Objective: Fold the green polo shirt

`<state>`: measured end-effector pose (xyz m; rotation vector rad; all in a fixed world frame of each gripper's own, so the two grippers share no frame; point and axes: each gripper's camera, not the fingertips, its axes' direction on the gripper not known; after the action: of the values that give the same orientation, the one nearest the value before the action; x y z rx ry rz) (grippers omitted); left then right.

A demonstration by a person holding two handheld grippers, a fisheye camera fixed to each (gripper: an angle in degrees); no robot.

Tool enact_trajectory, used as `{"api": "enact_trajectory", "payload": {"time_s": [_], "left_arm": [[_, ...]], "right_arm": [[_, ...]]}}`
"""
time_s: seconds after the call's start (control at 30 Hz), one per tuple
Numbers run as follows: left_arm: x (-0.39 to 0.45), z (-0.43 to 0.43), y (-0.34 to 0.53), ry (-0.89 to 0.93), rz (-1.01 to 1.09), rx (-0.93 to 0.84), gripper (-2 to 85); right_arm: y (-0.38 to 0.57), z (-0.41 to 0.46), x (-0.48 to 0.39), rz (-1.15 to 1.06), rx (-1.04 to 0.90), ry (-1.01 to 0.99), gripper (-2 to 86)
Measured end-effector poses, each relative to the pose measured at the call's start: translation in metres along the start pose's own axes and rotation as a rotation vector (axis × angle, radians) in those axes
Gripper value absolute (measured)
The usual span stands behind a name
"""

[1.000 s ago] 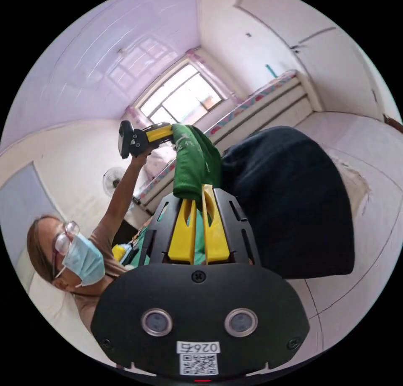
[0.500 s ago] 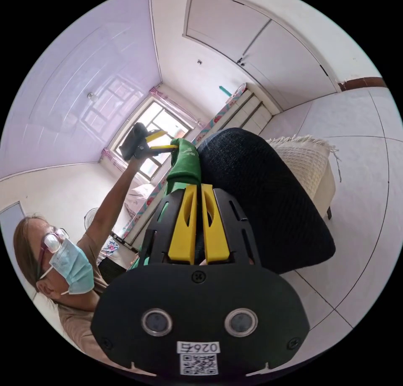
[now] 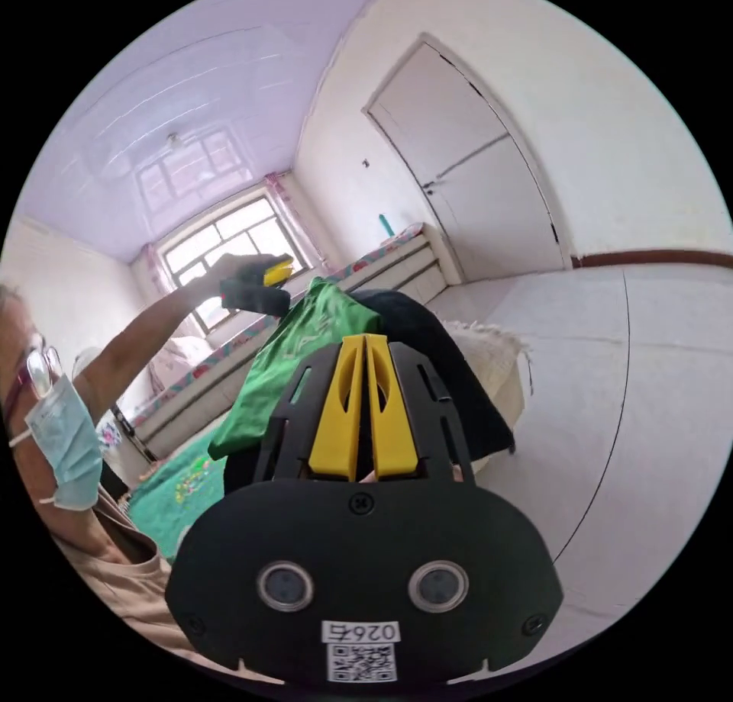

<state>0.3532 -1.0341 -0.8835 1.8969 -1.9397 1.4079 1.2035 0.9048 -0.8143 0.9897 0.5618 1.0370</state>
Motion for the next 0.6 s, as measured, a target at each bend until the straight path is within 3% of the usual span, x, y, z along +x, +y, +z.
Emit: {"api": "enact_trajectory", "payload": {"time_s": [0.13, 0.27, 0.3, 0.37, 0.47, 0.6], "left_arm": [[-0.002, 0.018, 0.046, 0.188, -0.325, 0.009, -0.3], [0.031, 0.047, 0.107, 0.738, -0.743, 0.193, -0.7], [0.060, 0.056, 0.110, 0.910, -0.784, 0.252, -0.8], [0.112, 0.067, 0.101, 1.079, -0.779, 0.261, -0.8], [0.189, 0.069, 0.108, 1.120, -0.822, 0.224, -0.8], [0.263, 0.053, 0.220, 1.119, -1.127, 0.205, -0.8]], "right_arm": [[-0.052, 0.022, -0.078, -0.206, -0.044, 0.023, -1.0], [-0.106, 0.098, -0.133, -0.343, -0.165, 0.224, -1.1], [-0.114, 0.118, -0.138, -0.349, -0.211, 0.290, -1.2], [-0.124, 0.127, -0.143, -0.326, -0.209, 0.275, -1.2], [-0.142, 0.113, -0.166, -0.263, -0.132, 0.277, -1.1], [-0.157, 0.070, -0.247, -0.264, 0.138, 0.431, -1.0]]}}
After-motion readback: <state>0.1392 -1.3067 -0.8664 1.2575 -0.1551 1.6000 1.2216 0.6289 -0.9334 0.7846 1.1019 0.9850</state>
